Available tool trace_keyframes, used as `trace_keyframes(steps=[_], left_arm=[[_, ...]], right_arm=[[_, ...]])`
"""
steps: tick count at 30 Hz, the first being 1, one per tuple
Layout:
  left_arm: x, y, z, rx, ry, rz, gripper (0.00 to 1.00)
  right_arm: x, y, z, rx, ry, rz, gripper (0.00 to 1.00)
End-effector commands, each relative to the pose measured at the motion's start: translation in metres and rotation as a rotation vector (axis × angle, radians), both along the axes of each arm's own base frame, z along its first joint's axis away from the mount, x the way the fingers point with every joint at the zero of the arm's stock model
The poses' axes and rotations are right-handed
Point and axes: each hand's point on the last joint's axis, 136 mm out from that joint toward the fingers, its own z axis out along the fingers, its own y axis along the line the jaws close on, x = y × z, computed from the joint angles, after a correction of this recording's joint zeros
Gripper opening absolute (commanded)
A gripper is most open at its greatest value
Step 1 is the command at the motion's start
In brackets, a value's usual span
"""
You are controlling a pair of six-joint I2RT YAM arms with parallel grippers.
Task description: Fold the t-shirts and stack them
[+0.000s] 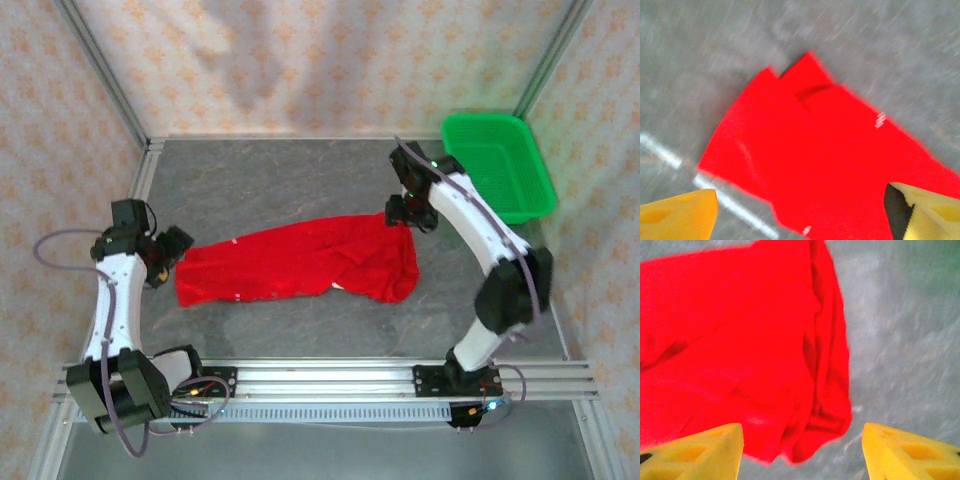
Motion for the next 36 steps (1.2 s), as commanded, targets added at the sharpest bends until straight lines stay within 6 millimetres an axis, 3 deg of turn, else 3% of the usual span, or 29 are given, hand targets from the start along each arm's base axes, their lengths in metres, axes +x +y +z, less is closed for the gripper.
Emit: trace_keyframes(steps=[1,5,13,17,24,28,31,34,36], left_arm=[[-0.039,-0.011,-0.034,-0.039,0.156,0.028,0.86],[-0.047,-0.011,-0.053,-0.043,0.211,0.039,0.83],[-0.048,-0.008,-0.084,-0.054,0.29,0.06,0.63],[-0.045,-0.005,-0.097,-0.044,0.299,0.069,0.56],[-0.027,0.002,-0.12,-0.042,0.282,0.094,0.5],[-0.014,0.007,-0.132,-0.04,0.275,0.101,0.44],[-0.009,0.012,-0.14,-0.028,0.304,0.093,0.25],[-0.015,0.022,-0.142,-0.001,0.353,0.096,0.03],[-0.019,0.032,-0.137,0.013,0.355,0.114,0.0]], right_arm=[[-0.045,0.015,-0.021,0.186,0.087,-0.109,0.63],[-0.07,0.012,-0.051,0.221,0.124,-0.159,0.62],[-0.082,-0.005,-0.1,0.125,0.184,-0.221,0.55],[-0.077,-0.009,-0.112,0.12,0.148,-0.278,0.5],[-0.061,0.008,-0.138,0.186,0.161,-0.309,0.44],[-0.057,-0.002,-0.151,0.118,0.167,-0.331,0.32],[-0.052,-0.012,-0.153,0.062,0.143,-0.354,0.18],[-0.056,-0.023,-0.14,-0.001,0.141,-0.339,0.09],[-0.062,-0.036,-0.129,-0.052,0.121,-0.341,0.06]])
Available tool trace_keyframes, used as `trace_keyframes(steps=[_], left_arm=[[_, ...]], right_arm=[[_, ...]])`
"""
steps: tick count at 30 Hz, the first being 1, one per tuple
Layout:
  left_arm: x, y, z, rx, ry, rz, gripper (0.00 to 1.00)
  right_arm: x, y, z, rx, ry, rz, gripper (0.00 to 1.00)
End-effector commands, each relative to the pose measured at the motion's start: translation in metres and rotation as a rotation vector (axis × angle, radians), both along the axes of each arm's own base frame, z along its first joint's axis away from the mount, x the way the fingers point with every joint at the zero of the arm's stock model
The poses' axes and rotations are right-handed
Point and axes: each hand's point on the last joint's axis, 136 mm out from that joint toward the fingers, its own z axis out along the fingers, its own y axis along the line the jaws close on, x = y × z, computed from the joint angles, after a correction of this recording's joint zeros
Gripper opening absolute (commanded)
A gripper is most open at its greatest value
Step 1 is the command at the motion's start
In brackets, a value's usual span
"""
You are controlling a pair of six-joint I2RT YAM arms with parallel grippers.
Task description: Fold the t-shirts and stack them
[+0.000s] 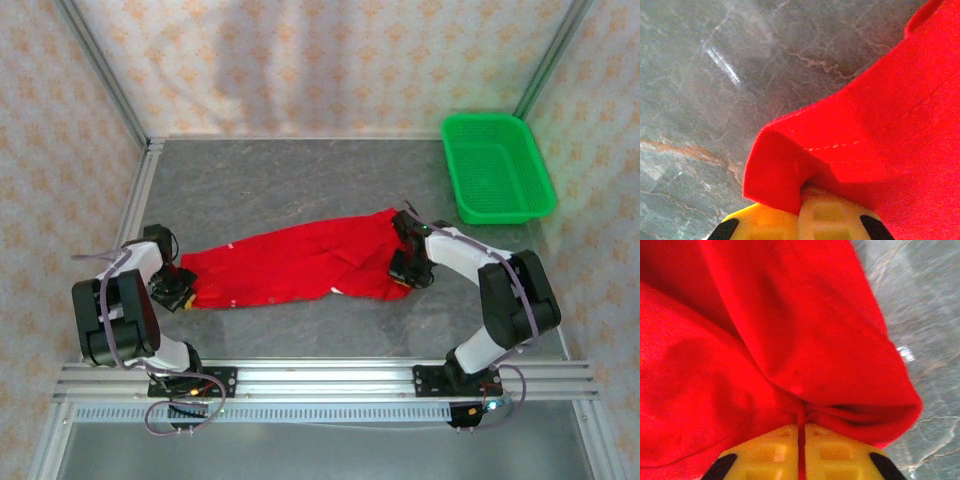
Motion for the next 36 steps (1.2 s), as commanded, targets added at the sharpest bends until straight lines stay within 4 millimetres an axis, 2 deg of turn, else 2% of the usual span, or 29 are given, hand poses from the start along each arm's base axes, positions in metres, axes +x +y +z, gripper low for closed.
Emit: trace_keyframes(steps=[1,3,6,13,17,20,22,24,25,27,29,31,33,36], left_arm=[[0.016,0.034,-0.013,0.112,-0.069,0.02,0.0],[0.012,0.043,-0.005,0.129,-0.075,0.032,0.0],[0.012,0.046,0.002,0.135,-0.079,0.009,0.0],[0.007,0.046,-0.005,0.127,-0.046,-0.023,0.0],[0.004,0.038,-0.009,0.09,-0.046,-0.023,0.02],[0.01,0.031,-0.001,0.071,-0.116,-0.016,0.17],[0.015,0.028,0.011,0.068,-0.164,-0.012,0.32],[0.022,0.025,0.028,0.066,-0.223,-0.012,0.47],[0.026,0.023,0.039,0.06,-0.257,-0.013,0.55],[0.035,0.018,0.058,0.052,-0.32,-0.018,0.68],[0.041,0.016,0.079,0.052,-0.368,-0.029,0.72],[0.05,0.01,0.1,0.049,-0.425,-0.047,0.74],[0.061,0.0,0.124,0.053,-0.494,-0.095,0.76],[0.072,-0.019,0.157,0.109,-0.572,-0.213,0.79]], right_arm=[[-0.007,-0.033,0.024,-0.157,-0.027,-0.003,0.04],[-0.013,-0.043,0.034,-0.199,-0.04,-0.007,0.02],[-0.019,-0.049,0.038,-0.215,-0.048,-0.014,0.0],[-0.035,-0.063,0.031,-0.28,-0.005,-0.018,0.0],[-0.049,-0.065,0.018,-0.28,0.043,-0.034,0.11],[-0.042,-0.06,0.023,-0.239,-0.011,-0.055,0.28],[-0.032,-0.055,0.035,-0.209,-0.067,-0.066,0.39],[-0.023,-0.049,0.052,-0.172,-0.12,-0.064,0.44],[-0.017,-0.043,0.061,-0.143,-0.145,-0.053,0.44],[-0.006,-0.02,0.077,-0.023,-0.194,0.0,0.45],[0.003,0.016,0.094,0.145,-0.242,0.094,0.48],[0.006,0.044,0.105,0.223,-0.254,0.207,0.48],[-0.001,0.066,0.106,0.2,-0.223,0.359,0.48],[-0.011,0.084,0.093,0.107,-0.154,0.544,0.48]])
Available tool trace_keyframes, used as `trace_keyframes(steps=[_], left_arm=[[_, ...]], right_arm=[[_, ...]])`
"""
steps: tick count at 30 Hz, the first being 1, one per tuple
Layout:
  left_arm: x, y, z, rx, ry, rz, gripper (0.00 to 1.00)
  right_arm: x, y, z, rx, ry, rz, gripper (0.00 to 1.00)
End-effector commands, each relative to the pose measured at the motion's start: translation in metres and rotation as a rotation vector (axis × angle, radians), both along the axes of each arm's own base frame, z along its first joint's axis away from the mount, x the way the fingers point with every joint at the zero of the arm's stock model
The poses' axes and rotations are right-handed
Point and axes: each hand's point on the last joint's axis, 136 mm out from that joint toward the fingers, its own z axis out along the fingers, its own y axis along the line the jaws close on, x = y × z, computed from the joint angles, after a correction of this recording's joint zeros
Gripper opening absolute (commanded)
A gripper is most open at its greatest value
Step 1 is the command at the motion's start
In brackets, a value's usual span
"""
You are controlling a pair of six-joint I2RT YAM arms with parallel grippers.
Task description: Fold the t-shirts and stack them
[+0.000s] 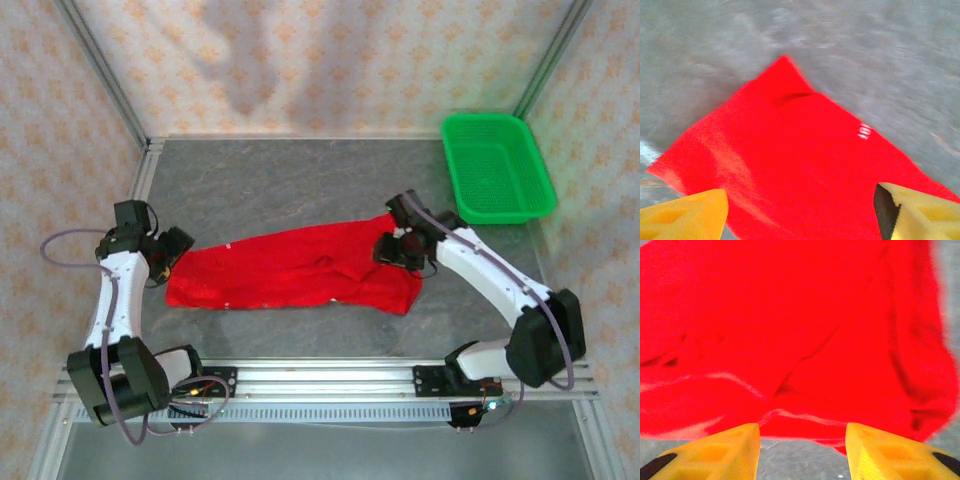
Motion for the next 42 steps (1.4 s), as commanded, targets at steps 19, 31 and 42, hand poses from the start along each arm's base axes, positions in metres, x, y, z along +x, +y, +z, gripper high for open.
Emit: trace_keyframes(steps=[19,31,42], left_arm=[[-0.036,-0.081,0.086,0.191,-0.277,-0.342,0.89],[-0.046,-0.078,0.082,0.202,-0.266,-0.339,0.89],[-0.056,-0.077,0.061,0.204,-0.218,-0.349,0.88]], right_arm=[[-0.002,0.048,-0.068,-0.425,0.064,0.553,0.48],[0.016,0.048,-0.083,-0.522,0.071,0.585,0.17],[0.053,0.06,-0.051,-0.597,-0.048,0.65,0.06]])
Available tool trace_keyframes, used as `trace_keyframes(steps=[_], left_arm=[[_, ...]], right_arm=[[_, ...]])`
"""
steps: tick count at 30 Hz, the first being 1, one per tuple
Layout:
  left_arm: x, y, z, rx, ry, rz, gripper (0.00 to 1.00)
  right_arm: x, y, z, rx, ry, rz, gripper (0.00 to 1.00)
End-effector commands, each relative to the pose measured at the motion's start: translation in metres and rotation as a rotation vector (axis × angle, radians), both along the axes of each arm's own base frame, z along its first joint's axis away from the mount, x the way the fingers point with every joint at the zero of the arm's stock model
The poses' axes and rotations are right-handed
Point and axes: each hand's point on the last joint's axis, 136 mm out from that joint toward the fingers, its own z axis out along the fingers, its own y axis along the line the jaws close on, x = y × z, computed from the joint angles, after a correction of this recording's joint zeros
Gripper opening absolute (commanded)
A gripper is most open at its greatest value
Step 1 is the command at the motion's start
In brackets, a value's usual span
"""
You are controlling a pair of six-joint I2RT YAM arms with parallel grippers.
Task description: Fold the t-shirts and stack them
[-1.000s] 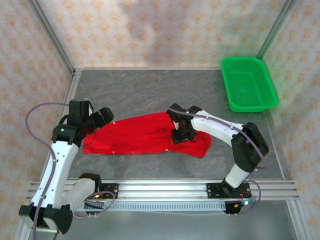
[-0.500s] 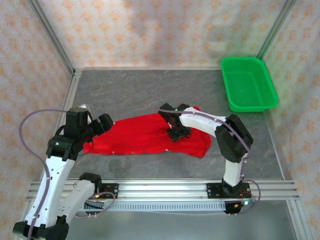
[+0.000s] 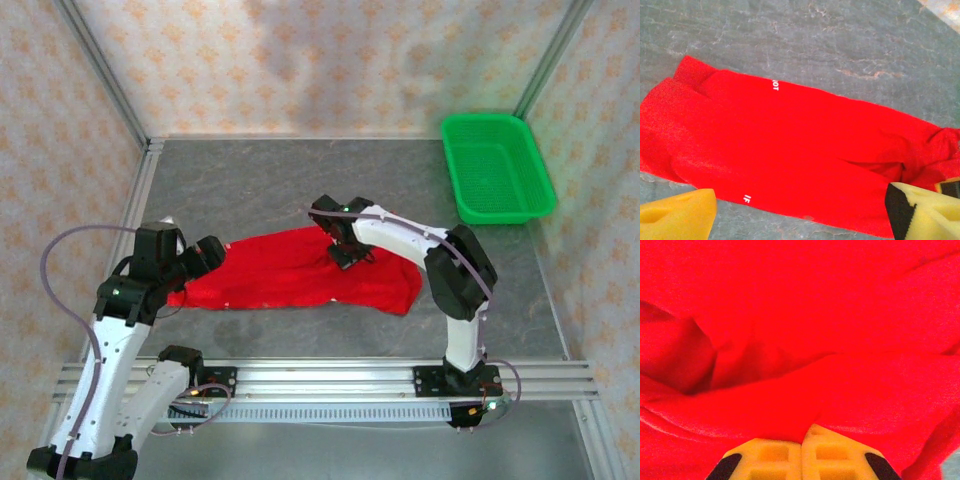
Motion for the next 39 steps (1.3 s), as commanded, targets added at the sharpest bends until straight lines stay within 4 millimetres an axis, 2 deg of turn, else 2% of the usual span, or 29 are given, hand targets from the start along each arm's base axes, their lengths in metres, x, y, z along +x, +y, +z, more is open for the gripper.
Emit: trace_keyframes(steps=[1,9,13,15,17,19,22,25,28,33,37,39], left_arm=[[-0.008,0.004,-0.012,0.039,0.033,-0.007,0.88],[-0.016,0.004,-0.026,0.03,0.052,-0.002,0.88],[-0.016,0.0,-0.035,-0.003,0.087,0.003,0.88],[-0.016,-0.003,-0.042,-0.028,0.11,0.015,0.88],[-0.018,-0.005,-0.05,-0.05,0.128,0.024,0.88],[-0.019,-0.005,-0.06,-0.06,0.146,0.042,0.88],[-0.017,-0.007,-0.072,-0.066,0.17,0.045,0.88],[-0.012,-0.01,-0.081,-0.048,0.2,0.036,0.88],[-0.006,-0.008,-0.086,-0.002,0.232,0.034,0.89],[0.008,-0.006,-0.095,0.048,0.283,0.019,0.9],[0.025,-0.005,-0.104,0.11,0.362,-0.022,0.91],[0.033,-0.004,-0.116,0.129,0.427,-0.028,0.93]], right_arm=[[0.012,-0.005,0.005,-0.099,-0.026,0.062,0.05],[0.043,0.013,-0.006,-0.163,-0.05,0.13,0.06],[0.058,0.016,-0.017,-0.219,-0.054,0.143,0.1],[0.067,0.017,-0.017,-0.235,-0.082,0.124,0.14],[0.076,0.019,-0.005,-0.207,-0.123,0.074,0.19],[0.083,0.018,0.015,-0.135,-0.165,-0.005,0.29],[0.081,0.008,0.045,-0.005,-0.183,-0.14,0.39],[0.062,-0.009,0.065,0.121,-0.159,-0.247,0.43],[0.035,-0.026,0.07,0.224,-0.119,-0.326,0.47],[-0.019,-0.055,0.048,0.326,0.012,-0.512,0.57],[-0.058,-0.06,0.019,0.47,0.078,-0.735,0.56],[-0.065,-0.062,0.002,0.532,0.075,-0.83,0.56]])
